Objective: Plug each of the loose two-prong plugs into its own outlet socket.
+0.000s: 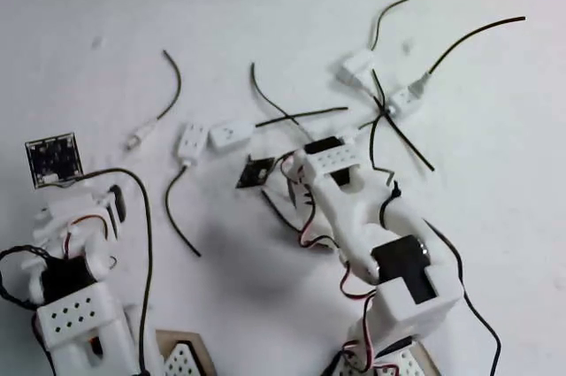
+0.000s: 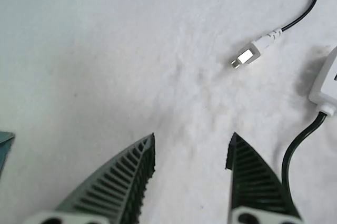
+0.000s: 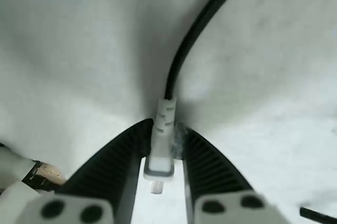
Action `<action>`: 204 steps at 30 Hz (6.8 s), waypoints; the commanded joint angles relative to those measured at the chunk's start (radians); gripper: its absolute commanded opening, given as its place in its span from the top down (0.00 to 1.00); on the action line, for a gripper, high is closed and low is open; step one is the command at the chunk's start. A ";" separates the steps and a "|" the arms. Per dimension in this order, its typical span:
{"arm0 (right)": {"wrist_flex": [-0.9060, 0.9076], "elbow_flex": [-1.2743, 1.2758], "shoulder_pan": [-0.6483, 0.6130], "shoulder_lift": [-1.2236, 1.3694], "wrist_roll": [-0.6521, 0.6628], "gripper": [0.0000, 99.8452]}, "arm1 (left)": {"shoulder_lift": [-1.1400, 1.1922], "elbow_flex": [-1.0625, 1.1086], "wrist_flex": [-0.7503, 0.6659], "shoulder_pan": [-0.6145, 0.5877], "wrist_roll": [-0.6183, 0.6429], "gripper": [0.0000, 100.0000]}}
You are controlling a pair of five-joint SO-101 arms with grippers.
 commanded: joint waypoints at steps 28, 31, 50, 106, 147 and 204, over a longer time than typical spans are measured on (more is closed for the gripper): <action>-0.312 0.359 -0.314 -1.121 -0.795 0.98 | -0.012 0.014 -0.018 0.165 -0.011 0.77; -0.483 0.540 -0.314 -1.248 -0.835 0.98 | -0.012 0.014 -0.018 0.214 -0.011 0.77; -0.624 0.974 -0.409 -1.753 -0.944 0.98 | -0.012 -0.054 -0.011 0.630 -0.138 0.77; -0.650 1.002 -0.242 -1.810 -0.934 0.98 | 1.122 -0.899 0.098 0.421 -0.203 0.70; -0.674 1.002 -0.186 -1.810 -0.933 0.98 | 0.901 -0.637 0.272 0.605 -0.278 0.88; -0.854 0.761 -0.438 -1.237 -0.971 0.98 | 0.605 -0.304 0.110 0.162 -0.256 0.72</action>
